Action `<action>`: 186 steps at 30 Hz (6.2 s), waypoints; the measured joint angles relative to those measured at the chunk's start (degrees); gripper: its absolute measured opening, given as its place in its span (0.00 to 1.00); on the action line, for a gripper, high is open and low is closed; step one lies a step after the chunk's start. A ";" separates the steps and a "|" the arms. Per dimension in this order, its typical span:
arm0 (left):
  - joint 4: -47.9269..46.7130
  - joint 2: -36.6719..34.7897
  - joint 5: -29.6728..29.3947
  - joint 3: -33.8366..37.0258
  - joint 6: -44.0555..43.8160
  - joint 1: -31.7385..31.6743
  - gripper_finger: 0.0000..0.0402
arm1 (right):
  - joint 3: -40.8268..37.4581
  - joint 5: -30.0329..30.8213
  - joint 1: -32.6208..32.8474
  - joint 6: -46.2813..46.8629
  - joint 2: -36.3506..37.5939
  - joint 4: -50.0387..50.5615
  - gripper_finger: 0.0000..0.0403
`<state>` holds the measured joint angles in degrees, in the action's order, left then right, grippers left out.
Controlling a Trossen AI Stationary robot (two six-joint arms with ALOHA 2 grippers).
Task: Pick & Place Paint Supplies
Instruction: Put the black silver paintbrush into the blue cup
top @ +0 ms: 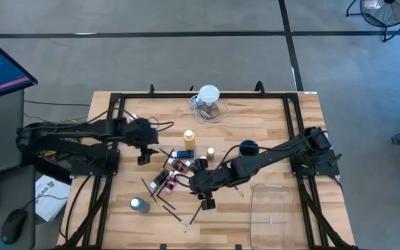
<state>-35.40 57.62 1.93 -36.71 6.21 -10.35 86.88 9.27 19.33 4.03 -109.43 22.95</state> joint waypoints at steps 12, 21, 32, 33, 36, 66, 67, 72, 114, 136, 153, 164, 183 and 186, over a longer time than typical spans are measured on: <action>0.75 11.31 -2.43 -0.92 3.24 -0.19 0.39 | -0.61 0.01 1.15 0.73 1.02 4.04 0.45; 2.72 15.98 -9.55 -0.92 8.56 -0.19 0.42 | -4.79 0.07 3.70 0.06 0.97 -0.44 0.45; 3.64 21.73 -9.25 -0.92 8.54 0.00 0.40 | -7.48 0.03 4.33 0.35 0.95 -4.37 0.45; 3.64 22.19 -9.22 -0.92 8.55 0.00 0.40 | -7.48 0.03 4.33 0.33 0.95 -4.37 0.45; 4.30 23.20 -9.22 -0.92 8.55 0.00 0.40 | -7.48 0.02 4.28 0.20 0.95 -4.63 0.45; 5.56 25.01 -8.59 -0.76 8.55 0.00 0.37 | -7.48 -0.01 4.28 -0.56 0.95 -5.03 0.45; 5.71 25.57 -8.44 -0.68 8.55 0.00 0.37 | -7.48 -0.01 4.28 -0.56 0.94 -5.02 0.45; 6.21 27.92 -8.00 -0.68 8.51 -0.02 0.38 | -7.48 -0.02 4.28 -0.56 0.93 -5.02 0.45; -10.29 7.09 -13.05 -6.86 -11.81 9.32 0.01 | -7.50 -0.28 8.81 -1.61 0.88 -11.13 0.45; 24.72 -11.11 -16.17 -2.05 -13.41 26.08 0.01 | -7.53 -3.67 8.44 -2.95 -2.34 -19.43 0.40; 79.81 -10.75 -16.11 25.04 -7.91 33.82 0.01 | -8.20 2.48 8.78 -10.85 9.58 -15.38 0.17; 96.42 -5.69 -10.95 27.15 -5.60 32.56 0.01 | -28.66 2.82 1.61 -8.33 22.16 -58.84 0.17; 99.94 20.90 8.84 8.43 -12.93 27.79 0.01 | -17.39 -13.86 -2.01 -5.16 22.04 -50.15 0.46; 100.00 20.90 8.94 8.44 -12.99 27.39 0.01 | -17.16 -13.96 -1.14 -6.69 22.00 -49.79 0.58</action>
<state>64.60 78.52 10.87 -28.27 -6.78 17.04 69.72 -4.68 18.19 -2.67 -87.44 -26.83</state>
